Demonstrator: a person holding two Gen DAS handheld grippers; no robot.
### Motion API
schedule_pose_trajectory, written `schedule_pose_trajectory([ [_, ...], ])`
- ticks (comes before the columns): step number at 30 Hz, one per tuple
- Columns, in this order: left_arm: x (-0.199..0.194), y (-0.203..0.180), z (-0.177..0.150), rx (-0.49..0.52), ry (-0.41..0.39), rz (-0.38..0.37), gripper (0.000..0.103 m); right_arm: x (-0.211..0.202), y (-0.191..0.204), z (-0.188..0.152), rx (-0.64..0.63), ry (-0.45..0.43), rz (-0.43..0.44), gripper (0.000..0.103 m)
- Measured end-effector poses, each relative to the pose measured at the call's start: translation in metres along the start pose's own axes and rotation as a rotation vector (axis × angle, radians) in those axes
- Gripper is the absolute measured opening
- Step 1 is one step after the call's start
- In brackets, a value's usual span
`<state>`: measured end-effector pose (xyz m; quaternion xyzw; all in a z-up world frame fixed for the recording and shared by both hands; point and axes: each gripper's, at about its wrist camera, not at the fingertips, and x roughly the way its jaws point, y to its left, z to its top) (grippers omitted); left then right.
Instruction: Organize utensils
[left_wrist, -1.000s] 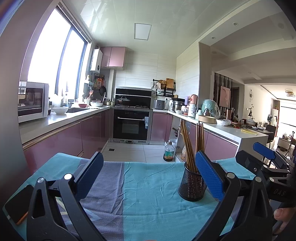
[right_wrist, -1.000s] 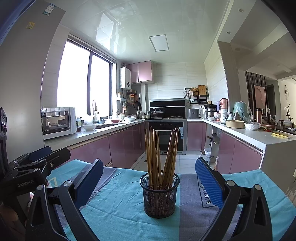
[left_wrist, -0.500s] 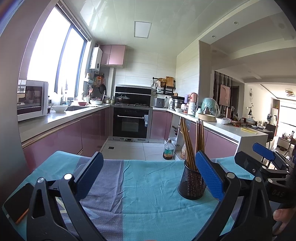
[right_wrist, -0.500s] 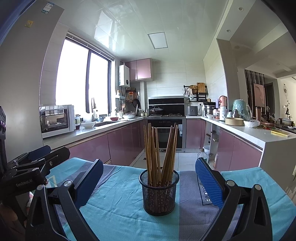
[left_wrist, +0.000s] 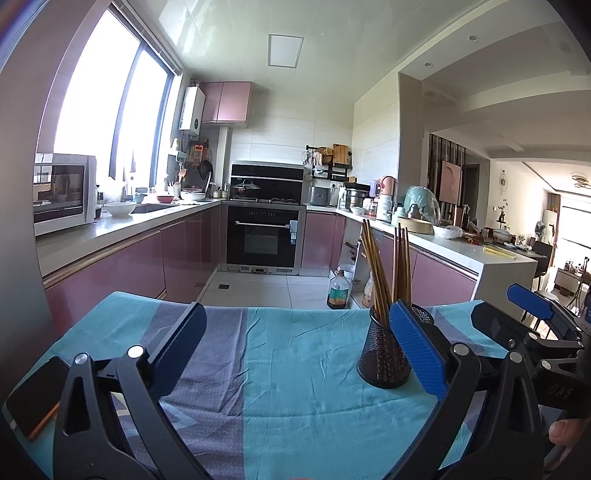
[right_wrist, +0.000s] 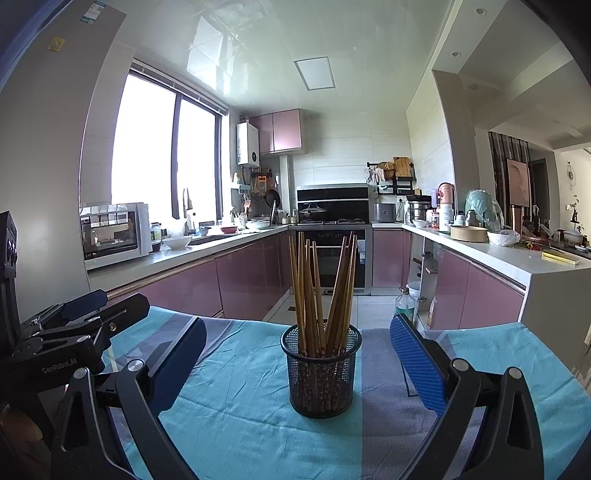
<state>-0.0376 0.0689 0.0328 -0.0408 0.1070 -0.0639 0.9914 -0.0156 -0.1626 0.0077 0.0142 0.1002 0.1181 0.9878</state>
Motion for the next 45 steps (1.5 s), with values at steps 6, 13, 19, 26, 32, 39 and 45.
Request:
schedule_pose_trajectory([
  [6,0.0009,0.0014,-0.0010,-0.003,0.005,0.000,0.098,0.0011,0.0004,-0.0012,0.001,0.006,-0.003,0.096],
  [13,0.0006,0.0014,-0.0018,-0.003,0.006,0.000,0.098,0.0017,0.0008,-0.0014,0.002,0.002,-0.003,0.096],
  [19,0.0008,0.0012,-0.0015,-0.003,0.005,0.002,0.098,0.0013,0.0007,-0.0007,0.003,0.000,-0.006,0.096],
  [26,0.0004,0.0013,-0.0021,-0.002,0.006,0.002,0.098,0.0016,0.0011,-0.0002,0.002,-0.001,-0.008,0.096],
  [32,-0.0001,0.0015,-0.0035,-0.002,0.009,0.003,0.098,0.0007,0.0012,-0.0002,0.003,-0.002,-0.008,0.096],
  [39,-0.0002,0.0014,-0.0033,-0.001,0.009,0.003,0.098,0.0009,0.0010,-0.0002,0.003,0.000,-0.008,0.096],
  [45,-0.0004,0.0014,-0.0030,-0.002,0.009,0.003,0.098,0.0008,0.0011,-0.0003,0.002,-0.001,-0.009,0.096],
])
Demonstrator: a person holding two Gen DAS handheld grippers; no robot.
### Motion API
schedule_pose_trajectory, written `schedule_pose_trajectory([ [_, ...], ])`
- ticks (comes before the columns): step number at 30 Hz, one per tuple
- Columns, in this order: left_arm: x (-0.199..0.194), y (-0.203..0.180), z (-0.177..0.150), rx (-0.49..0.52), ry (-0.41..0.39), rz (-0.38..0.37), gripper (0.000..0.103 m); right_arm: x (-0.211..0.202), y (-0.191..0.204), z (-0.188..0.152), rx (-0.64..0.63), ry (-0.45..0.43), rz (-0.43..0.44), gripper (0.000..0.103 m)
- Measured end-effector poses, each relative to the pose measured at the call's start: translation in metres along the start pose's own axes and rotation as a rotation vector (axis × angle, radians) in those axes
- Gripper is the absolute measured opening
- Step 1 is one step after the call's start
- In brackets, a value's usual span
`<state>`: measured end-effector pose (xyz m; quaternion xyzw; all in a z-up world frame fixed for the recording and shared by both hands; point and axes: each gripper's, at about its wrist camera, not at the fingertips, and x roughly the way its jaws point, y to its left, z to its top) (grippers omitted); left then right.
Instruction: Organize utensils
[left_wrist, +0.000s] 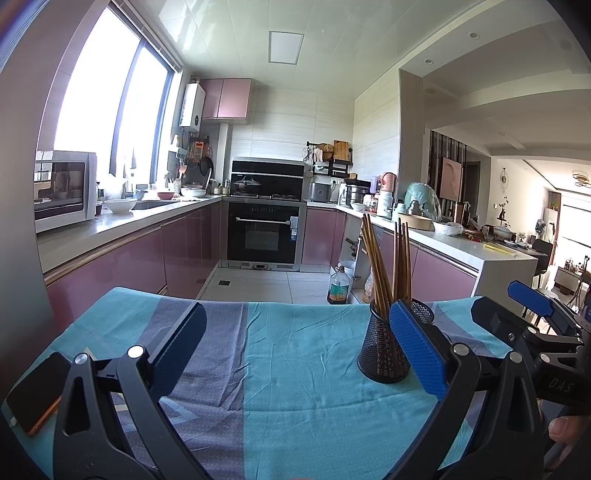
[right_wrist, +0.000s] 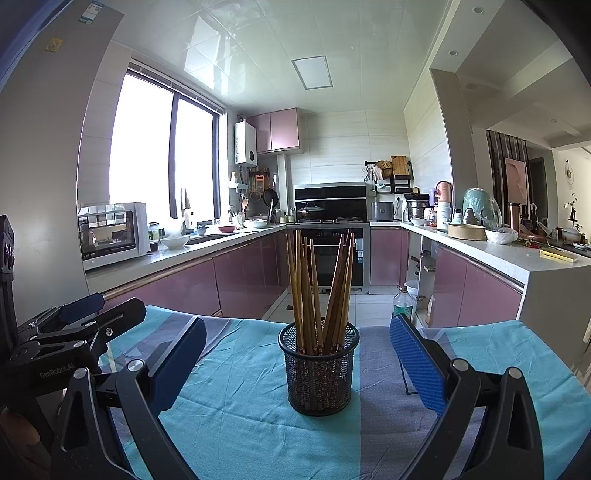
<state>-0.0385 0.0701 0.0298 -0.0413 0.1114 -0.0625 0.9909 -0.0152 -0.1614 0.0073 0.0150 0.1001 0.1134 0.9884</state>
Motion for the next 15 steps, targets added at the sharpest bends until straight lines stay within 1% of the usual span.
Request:
schedule_pose_trajectory([
  [9,0.0002,0.0000,0.0001,0.002,0.000,0.005,0.098,0.0002,0.0000,0.0002,0.001,0.003,0.001,0.096],
  [12,0.0000,-0.0013,-0.0032,0.020,0.002,0.014,0.098,0.0003,-0.0002,0.0001,0.002,0.003,0.003,0.096],
  [15,-0.0003,-0.0022,-0.0064,0.022,0.008,0.007,0.098,0.0017,0.0001,-0.0007,0.000,0.008,0.005,0.096],
])
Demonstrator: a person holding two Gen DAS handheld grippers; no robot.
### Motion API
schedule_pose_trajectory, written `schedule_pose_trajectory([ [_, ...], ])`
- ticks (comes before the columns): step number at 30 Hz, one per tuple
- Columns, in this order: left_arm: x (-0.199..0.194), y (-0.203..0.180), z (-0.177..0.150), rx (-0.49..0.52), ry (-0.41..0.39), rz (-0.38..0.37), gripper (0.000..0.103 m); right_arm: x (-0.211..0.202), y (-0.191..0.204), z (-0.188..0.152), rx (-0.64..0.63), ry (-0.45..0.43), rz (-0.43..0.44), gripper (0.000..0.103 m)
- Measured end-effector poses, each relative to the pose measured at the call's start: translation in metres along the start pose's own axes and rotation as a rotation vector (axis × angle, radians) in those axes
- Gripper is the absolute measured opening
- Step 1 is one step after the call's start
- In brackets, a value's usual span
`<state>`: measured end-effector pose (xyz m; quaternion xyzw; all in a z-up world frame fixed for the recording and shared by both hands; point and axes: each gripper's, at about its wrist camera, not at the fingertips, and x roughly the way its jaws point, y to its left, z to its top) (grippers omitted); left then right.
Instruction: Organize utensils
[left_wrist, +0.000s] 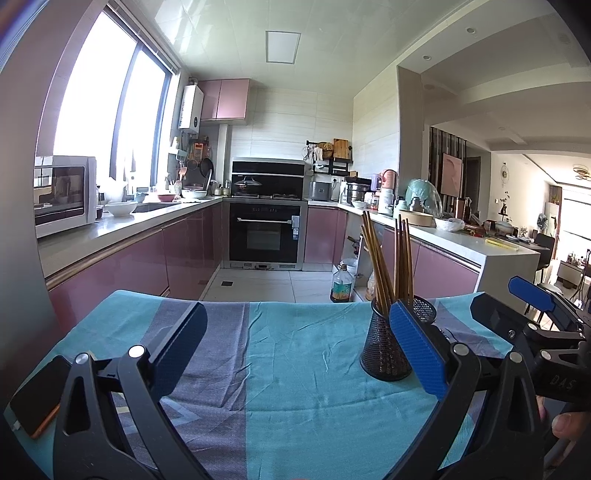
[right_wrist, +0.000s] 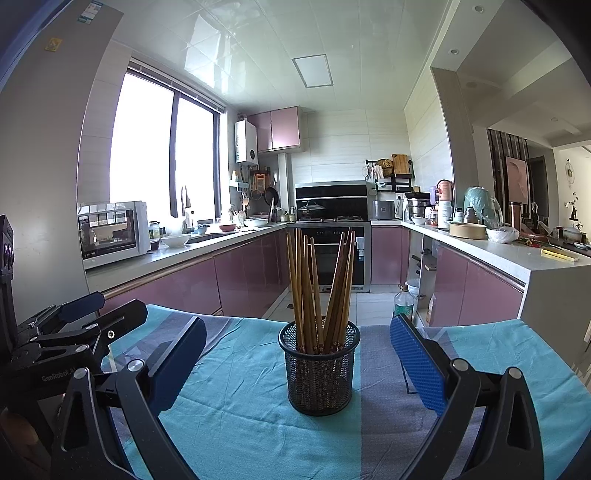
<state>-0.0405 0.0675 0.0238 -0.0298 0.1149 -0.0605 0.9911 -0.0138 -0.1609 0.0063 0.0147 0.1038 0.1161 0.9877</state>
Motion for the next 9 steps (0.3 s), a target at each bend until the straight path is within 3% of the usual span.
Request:
schedule_pose_trajectory([
  [5,0.011,0.003,-0.002,-0.016,0.056,0.001,0.098,0.007,-0.007,-0.004,-0.010,0.036,-0.011,0.096],
  [9,0.031,0.019,-0.006,-0.037,0.140,0.026,0.098,0.023,-0.040,-0.015,0.018,0.152,-0.064,0.096],
])
